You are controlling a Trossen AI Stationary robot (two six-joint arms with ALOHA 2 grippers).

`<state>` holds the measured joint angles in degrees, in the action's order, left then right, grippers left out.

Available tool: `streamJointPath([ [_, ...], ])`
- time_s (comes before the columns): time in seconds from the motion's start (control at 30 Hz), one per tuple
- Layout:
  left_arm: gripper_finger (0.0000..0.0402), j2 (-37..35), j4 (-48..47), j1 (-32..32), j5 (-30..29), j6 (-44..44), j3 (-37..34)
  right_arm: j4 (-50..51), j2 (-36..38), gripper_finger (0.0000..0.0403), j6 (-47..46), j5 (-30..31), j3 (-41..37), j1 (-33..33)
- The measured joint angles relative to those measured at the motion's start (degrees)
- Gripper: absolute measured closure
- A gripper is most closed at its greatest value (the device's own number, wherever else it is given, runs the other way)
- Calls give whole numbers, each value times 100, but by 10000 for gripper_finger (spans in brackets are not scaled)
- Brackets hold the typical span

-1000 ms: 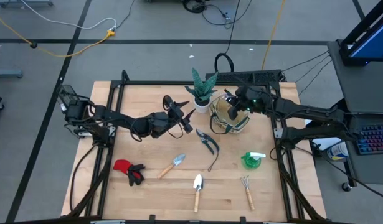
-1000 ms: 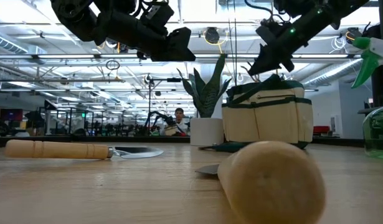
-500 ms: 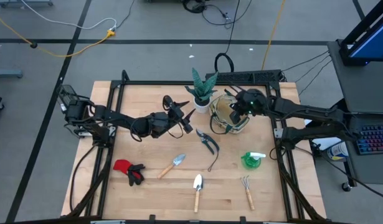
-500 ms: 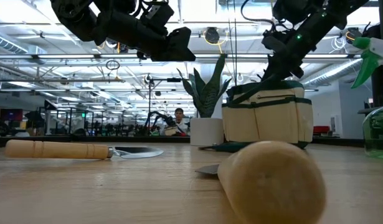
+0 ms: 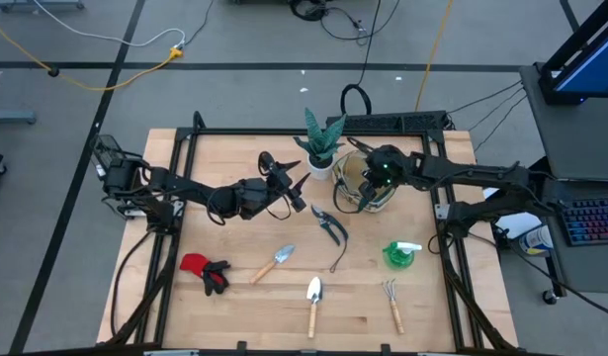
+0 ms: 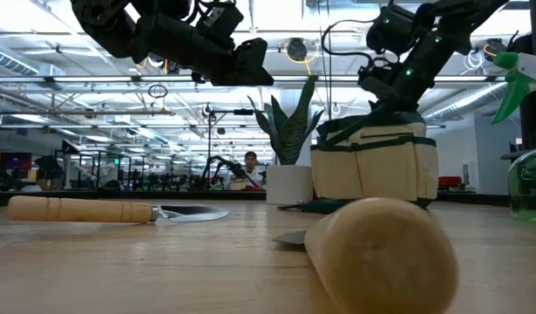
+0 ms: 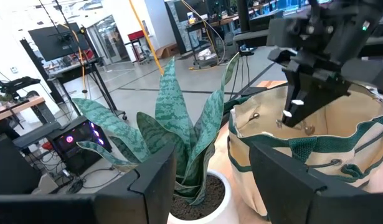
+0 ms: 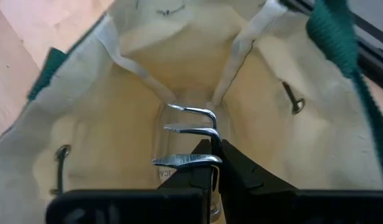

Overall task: Pick & Place Garden tools in Gardening bag
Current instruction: Put the top brown hand rake into the gardening bag, then put the top brown trowel into the gardening bag

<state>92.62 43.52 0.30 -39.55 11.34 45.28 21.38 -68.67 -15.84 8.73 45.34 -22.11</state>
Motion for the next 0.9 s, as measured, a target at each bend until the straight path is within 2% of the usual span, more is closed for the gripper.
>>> streamJointPath([
  [0.53,192,0,1,0,0,17,-2,-360,-660,397,171,-7,2,0],
  [0.9,192,0,-8,0,2,20,-2,-393,-725,356,204,0,2,2],
])
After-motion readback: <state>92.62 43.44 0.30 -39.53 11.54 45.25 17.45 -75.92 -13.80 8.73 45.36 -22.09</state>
